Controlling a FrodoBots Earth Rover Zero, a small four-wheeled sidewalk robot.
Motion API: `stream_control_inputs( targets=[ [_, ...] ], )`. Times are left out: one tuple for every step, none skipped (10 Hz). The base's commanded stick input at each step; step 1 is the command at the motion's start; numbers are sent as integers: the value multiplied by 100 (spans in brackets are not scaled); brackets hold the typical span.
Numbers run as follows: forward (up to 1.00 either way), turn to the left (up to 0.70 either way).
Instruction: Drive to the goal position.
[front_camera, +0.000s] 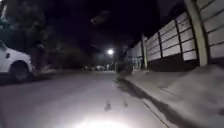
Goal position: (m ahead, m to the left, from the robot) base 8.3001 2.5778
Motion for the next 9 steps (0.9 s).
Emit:
stream_control_inputs(
  targets=[
    [50, 0],
    [50, 0],
    [50, 0],
    [50, 0],
    [50, 0],
    [50, 0],
    [50, 0],
    [50, 0],
    [50, 0]
  ],
)
